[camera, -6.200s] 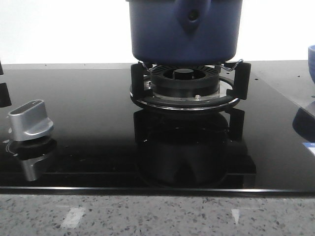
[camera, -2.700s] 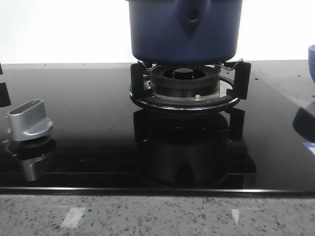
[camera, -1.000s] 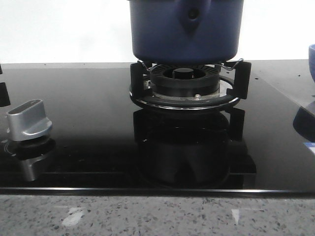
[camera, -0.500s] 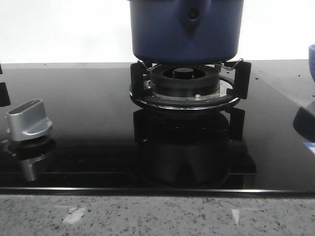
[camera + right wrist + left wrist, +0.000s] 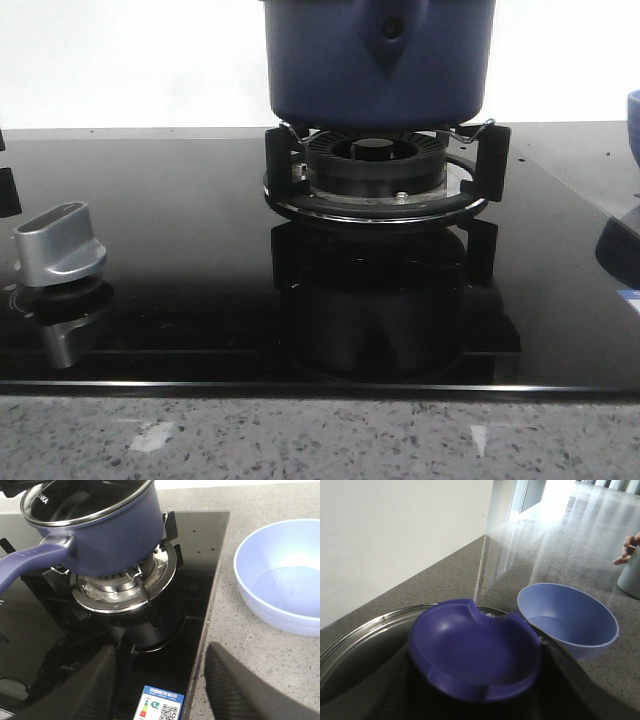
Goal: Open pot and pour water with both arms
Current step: 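Reach the right gripper to the light blue bowl rim and grasp it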
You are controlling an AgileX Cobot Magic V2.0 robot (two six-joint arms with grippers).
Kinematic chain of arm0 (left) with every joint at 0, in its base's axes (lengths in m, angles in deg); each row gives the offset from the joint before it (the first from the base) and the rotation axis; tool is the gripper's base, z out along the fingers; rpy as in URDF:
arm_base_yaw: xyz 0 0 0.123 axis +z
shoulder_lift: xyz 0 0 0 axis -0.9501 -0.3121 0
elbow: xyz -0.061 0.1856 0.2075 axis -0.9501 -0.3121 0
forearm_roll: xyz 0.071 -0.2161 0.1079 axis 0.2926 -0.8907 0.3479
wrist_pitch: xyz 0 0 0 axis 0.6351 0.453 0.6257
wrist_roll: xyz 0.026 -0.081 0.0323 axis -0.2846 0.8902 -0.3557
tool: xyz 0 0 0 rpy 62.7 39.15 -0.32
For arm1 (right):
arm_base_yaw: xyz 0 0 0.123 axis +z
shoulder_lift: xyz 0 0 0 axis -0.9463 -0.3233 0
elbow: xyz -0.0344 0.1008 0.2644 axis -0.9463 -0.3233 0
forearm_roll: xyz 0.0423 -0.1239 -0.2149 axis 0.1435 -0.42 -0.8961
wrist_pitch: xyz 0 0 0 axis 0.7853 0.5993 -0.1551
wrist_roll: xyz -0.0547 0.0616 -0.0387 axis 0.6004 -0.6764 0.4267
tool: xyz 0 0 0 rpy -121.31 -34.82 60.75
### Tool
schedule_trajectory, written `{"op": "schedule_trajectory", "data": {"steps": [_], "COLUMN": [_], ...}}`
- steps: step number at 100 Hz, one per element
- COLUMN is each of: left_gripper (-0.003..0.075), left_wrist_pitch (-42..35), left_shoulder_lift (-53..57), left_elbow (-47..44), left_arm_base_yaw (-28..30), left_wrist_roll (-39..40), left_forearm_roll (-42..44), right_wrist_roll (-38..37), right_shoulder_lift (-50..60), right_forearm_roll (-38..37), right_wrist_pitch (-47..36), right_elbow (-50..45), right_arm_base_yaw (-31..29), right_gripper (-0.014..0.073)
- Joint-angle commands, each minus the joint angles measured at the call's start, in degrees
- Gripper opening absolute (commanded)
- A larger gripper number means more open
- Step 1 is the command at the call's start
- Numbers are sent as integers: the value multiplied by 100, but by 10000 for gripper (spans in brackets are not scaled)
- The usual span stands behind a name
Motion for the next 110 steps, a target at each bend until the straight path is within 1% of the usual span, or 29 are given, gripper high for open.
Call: {"op": "schedule_trajectory", "data": {"steps": [1,15,33,41,50,63,75,86,97,110], "left_gripper": [245,245,245,245,245,245,245,245,245,245], "left_wrist_pitch": [85,106,198,263,355,411,744,1088,1249,1394], "left_shoulder_lift": [386,608,997,1200,1396,1599,1708,1766,1775,1775], "left_elbow": [189,189,189,189,189,189,189,189,189,189], "left_arm_base_yaw": [78,193,551,773,1053,1457,1871,2232,2464,2607], "left_wrist_roll": [-9,-9,-9,1,10,187,366,496,619,616], "left_forearm_roll": [-389,-389,-389,-389,-373,-88,-30,-30,-30,-30], "right_wrist_roll": [46,46,8,-131,-509,-1338,-1887,-1921,-1921,-1921], "right_shoulder_lift": [-82,-82,-94,-155,-383,-1030,-1814,-2585,-3232,-3840], "right_forearm_roll": [36,14,14,-56,-350,-1181,-2027,-2438,-2682,-2742], "right_wrist_pitch": [-334,-334,-334,-334,-296,-14,386,749,868,948], "right_elbow": [195,195,207,243,363,772,1342,1949,2461,2956], "right_arm_base_yaw": [-49,-49,-49,-49,-49,-49,-76,-159,-320,-687], "right_gripper": [362,362,362,362,362,362,362,362,362,362]}}
